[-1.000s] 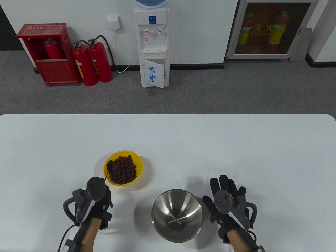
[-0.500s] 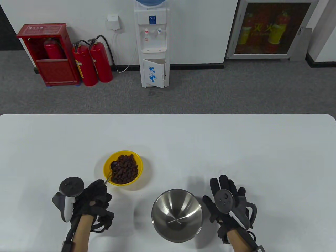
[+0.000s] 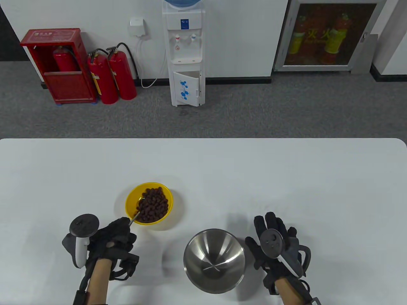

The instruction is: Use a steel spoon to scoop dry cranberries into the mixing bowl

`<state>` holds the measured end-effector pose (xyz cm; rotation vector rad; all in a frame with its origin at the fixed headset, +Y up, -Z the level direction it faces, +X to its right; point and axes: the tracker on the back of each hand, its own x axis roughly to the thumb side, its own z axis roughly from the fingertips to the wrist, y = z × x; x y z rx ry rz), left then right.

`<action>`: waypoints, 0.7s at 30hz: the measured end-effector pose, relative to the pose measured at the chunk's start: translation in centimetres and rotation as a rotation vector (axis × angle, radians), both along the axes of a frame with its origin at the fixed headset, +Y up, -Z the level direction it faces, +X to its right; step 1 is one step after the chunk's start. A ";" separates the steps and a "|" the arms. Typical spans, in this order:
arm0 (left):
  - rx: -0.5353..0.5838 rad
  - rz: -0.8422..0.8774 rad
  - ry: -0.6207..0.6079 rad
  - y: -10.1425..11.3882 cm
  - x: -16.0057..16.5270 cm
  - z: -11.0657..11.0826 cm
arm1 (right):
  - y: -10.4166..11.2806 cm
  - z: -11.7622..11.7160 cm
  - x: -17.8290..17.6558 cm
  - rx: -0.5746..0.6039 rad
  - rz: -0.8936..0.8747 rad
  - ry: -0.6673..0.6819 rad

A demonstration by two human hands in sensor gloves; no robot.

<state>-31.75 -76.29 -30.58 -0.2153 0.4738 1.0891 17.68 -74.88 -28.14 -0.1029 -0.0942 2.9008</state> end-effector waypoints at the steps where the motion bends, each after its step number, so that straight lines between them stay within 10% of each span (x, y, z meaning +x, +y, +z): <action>1: -0.019 0.081 0.007 -0.5 -0.1 0.0 | 0.0 0.0 0.0 -0.001 -0.003 0.000; 21: -0.079 0.307 -0.018 -3.0 -0.3 0.0 | 0.2 0.0 0.2 0.008 0.040 -0.020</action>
